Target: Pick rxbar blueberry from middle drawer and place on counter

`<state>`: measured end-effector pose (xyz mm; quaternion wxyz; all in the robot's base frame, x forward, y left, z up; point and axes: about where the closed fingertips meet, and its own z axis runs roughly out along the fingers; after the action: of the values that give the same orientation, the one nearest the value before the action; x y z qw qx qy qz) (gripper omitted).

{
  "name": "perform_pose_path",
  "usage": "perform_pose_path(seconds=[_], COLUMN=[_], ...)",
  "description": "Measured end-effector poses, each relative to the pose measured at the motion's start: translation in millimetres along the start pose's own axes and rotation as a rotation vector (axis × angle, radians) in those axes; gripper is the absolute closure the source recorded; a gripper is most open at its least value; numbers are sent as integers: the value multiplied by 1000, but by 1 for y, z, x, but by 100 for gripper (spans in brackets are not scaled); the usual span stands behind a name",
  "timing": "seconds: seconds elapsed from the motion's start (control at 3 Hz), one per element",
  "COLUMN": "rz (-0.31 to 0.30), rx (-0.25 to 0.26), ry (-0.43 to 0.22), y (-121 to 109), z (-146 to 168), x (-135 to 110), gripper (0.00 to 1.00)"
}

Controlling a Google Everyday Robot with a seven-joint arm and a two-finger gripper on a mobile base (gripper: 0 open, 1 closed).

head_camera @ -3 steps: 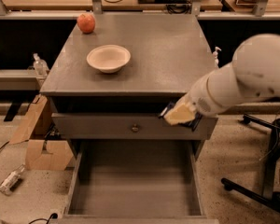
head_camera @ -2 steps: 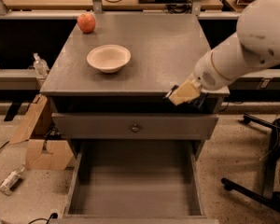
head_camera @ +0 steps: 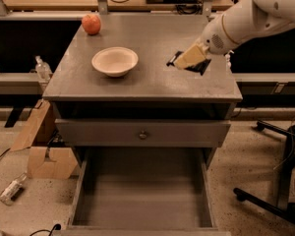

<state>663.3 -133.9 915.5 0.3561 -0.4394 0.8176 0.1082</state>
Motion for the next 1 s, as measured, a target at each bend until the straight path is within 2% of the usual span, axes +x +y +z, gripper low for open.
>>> perform_pose_path(seconds=[0.33, 0.67, 1.0], rz=[-14, -36, -36], rx=[31, 55, 50], ry=[-148, -207, -206], y=[-44, -55, -54], z=[6, -7, -4], x=[-43, -72, -72], gripper=[100, 83, 59])
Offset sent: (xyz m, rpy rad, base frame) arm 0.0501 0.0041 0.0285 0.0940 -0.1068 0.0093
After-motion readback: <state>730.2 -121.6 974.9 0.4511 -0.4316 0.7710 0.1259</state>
